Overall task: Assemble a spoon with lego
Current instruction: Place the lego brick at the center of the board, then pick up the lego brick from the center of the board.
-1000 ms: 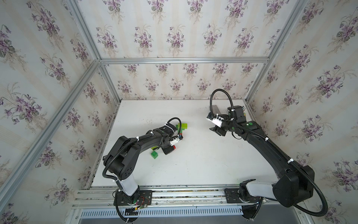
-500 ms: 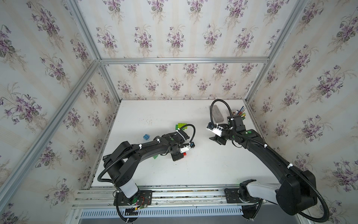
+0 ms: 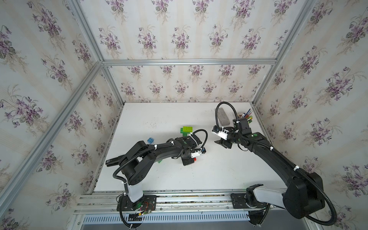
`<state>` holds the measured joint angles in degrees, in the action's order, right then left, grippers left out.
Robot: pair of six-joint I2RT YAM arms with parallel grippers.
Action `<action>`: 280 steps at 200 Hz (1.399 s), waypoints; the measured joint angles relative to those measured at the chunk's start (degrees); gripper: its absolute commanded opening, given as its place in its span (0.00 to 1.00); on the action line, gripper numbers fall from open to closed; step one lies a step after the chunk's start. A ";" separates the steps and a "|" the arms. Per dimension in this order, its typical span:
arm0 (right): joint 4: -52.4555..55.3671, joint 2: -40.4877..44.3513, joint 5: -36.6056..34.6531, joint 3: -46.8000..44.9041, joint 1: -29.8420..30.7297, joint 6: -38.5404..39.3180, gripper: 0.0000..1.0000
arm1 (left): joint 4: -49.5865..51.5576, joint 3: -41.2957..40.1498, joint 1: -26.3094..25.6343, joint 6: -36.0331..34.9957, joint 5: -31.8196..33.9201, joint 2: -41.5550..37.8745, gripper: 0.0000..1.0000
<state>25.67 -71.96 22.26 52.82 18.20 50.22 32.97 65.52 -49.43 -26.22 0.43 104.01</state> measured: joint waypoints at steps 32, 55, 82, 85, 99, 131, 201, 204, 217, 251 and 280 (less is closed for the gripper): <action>-0.09 0.44 0.04 -0.52 0.00 0.52 0.59 | 0.11 0.00 0.04 -0.02 0.09 0.00 0.46; -0.09 0.79 0.35 -1.09 0.00 0.79 0.59 | 0.31 -0.17 0.33 0.00 0.20 -0.63 0.47; -1.07 1.09 2.86 -2.51 0.59 0.87 0.59 | 0.20 -1.05 1.90 0.02 -0.61 -5.51 0.49; -1.42 1.16 3.10 -2.84 0.79 0.81 0.59 | 0.15 -1.31 2.23 0.02 -0.76 -6.40 0.49; -2.27 1.42 4.70 -4.20 1.84 0.76 0.59 | -0.33 -3.02 3.96 0.31 -1.81 -10.60 0.49; -4.79 -1.40 5.70 -5.35 8.13 0.72 0.59 | -0.33 -9.05 10.95 1.42 -3.80 -22.95 0.50; -10.45 -17.05 5.46 -2.43 25.44 -0.55 0.57 | -0.17 -18.91 29.79 8.70 -5.49 -42.53 0.53; -10.71 -17.62 5.49 -2.27 25.70 -0.57 0.57 | -0.13 -19.12 30.16 8.87 -5.53 -42.97 0.53; -11.56 -19.78 5.49 -1.70 26.43 -0.57 0.56 | -0.04 -19.87 31.41 9.38 -5.92 -44.26 0.54; -13.75 -23.87 5.44 -0.46 26.88 -0.57 0.56 | 0.02 -20.70 32.63 10.27 -6.71 -45.18 0.54; -15.08 -25.75 5.35 0.11 27.04 -0.55 0.56 | 0.00 -20.92 32.74 10.71 -7.15 -44.98 0.53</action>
<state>10.59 -97.71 27.62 52.93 45.23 49.67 32.97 44.60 -16.69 -15.51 -6.72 59.02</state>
